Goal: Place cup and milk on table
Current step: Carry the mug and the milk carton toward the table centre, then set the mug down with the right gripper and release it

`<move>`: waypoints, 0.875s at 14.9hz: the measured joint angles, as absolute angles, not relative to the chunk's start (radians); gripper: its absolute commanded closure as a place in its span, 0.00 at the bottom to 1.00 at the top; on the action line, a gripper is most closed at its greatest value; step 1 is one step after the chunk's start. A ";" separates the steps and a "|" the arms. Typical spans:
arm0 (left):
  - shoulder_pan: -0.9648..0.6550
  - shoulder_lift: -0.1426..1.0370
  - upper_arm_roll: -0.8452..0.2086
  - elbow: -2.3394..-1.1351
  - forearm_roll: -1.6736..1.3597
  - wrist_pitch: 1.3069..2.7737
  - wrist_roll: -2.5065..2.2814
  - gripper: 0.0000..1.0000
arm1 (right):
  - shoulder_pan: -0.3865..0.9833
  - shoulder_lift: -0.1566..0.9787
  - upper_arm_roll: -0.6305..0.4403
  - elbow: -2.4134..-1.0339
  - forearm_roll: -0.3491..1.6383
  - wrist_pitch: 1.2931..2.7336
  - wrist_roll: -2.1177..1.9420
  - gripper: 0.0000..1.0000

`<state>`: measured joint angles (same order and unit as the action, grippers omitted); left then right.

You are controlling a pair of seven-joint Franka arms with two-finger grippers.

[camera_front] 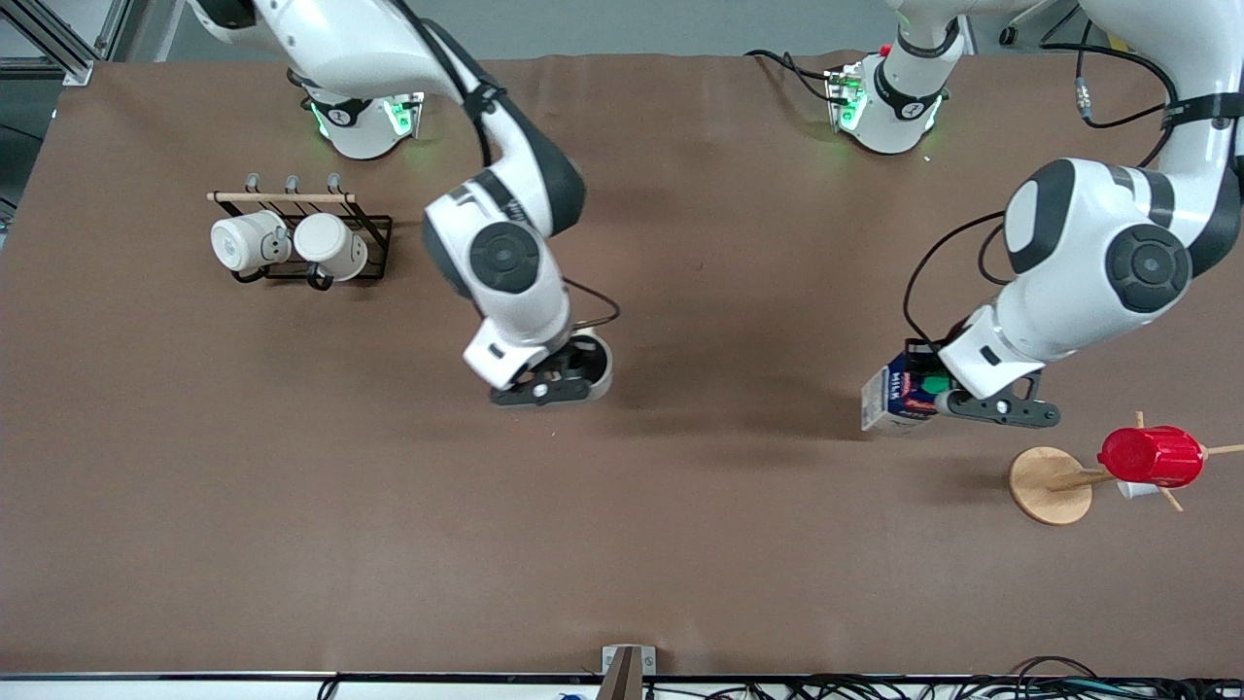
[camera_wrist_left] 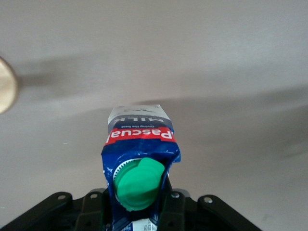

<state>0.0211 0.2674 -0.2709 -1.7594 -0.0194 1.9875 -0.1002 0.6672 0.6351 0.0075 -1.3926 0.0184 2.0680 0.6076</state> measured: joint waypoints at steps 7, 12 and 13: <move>-0.075 0.307 -0.325 -1.726 -0.020 1.991 -0.330 0.71 | 0.776 0.755 0.006 -1.386 -0.051 2.215 0.718 0.91; -0.160 0.363 -0.326 -1.691 -0.020 2.007 -0.469 0.71 | 0.778 0.770 0.004 -1.382 -0.065 2.218 0.718 0.17; -0.182 0.379 -0.326 -1.679 -0.020 2.019 -0.503 0.71 | 0.778 0.770 0.004 -1.381 -0.065 2.218 0.718 0.00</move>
